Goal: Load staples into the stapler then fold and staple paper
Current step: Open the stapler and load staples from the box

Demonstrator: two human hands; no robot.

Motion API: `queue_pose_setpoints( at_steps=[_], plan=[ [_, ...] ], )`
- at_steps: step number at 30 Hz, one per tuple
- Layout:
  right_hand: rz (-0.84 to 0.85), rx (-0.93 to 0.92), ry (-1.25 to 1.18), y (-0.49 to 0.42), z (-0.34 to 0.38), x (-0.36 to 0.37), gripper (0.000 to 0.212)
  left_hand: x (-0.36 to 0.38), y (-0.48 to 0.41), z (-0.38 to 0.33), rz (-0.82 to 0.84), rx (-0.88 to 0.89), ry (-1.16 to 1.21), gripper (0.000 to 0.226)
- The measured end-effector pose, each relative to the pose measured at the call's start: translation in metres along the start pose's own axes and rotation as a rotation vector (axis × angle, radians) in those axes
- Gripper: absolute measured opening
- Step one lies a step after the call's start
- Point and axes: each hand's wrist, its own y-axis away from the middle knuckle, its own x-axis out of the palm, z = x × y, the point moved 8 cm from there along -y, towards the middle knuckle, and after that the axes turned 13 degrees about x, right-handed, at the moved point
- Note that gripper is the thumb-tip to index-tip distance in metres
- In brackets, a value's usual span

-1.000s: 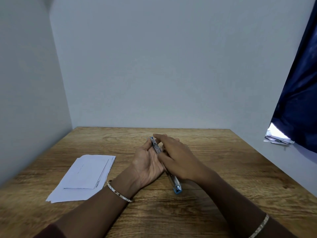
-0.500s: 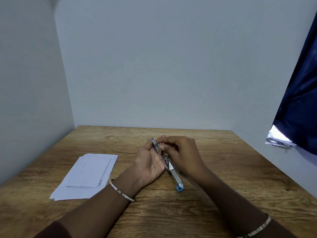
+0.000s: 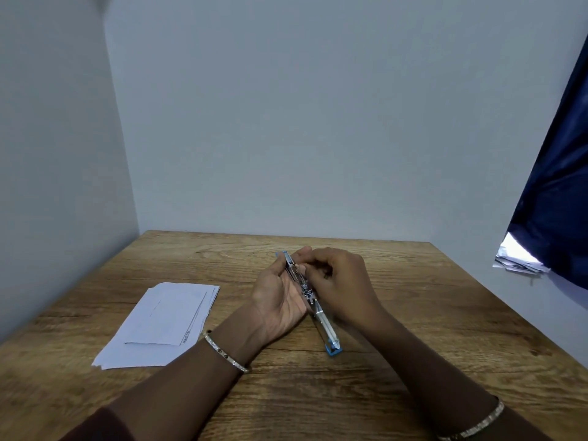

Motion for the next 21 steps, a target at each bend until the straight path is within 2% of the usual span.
queue_pose_setpoints(
  at_steps=[3, 7, 13, 16, 19, 21],
  plan=[
    [0.014, -0.038, 0.011, -0.001, 0.008, -0.012, 0.038, 0.000, -0.003, -0.004, 0.020, 0.030, -0.034, 0.062],
    [0.171, -0.138, 0.275, -0.003, 0.010, -0.007, 0.046, -0.010, -0.013, -0.012, -0.014, 0.077, -0.019, 0.054],
    [0.298, -0.289, 0.313, 0.006, 0.015, 0.011, 0.038, -0.024, -0.026, -0.029, -0.088, 0.164, 0.009, 0.052],
    [0.252, -0.340, 0.255, 0.009, 0.017, 0.013, 0.028, -0.024, -0.029, -0.035, -0.080, 0.170, 0.052, 0.050],
    [0.175, -0.243, 0.044, 0.006, 0.015, 0.004, 0.016, -0.017, -0.026, -0.036, -0.031, 0.174, -0.017, 0.049],
    [0.134, -0.172, -0.077, 0.002, 0.012, -0.001, 0.018, -0.014, -0.024, -0.030, 0.002, 0.168, -0.073, 0.050]
  ],
)
